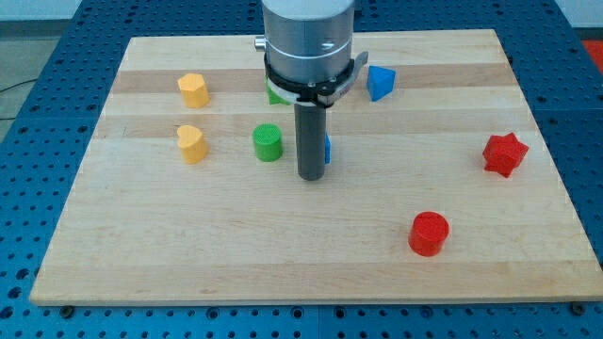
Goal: Push the blue triangle into the green star
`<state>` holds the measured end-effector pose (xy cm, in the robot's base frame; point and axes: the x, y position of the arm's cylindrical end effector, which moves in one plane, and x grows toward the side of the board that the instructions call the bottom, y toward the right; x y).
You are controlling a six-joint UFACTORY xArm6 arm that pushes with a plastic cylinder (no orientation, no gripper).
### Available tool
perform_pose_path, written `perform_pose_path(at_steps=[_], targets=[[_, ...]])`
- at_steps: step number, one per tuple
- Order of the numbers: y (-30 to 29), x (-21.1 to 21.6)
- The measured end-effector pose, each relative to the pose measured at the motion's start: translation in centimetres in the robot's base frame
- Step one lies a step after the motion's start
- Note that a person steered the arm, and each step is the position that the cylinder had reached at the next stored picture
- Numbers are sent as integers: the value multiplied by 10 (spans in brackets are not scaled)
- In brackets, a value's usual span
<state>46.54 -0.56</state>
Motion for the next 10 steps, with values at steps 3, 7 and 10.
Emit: perform_pose_path(at_steps=[3,7,10], targets=[[51,-6],[200,-139],[95,-150]])
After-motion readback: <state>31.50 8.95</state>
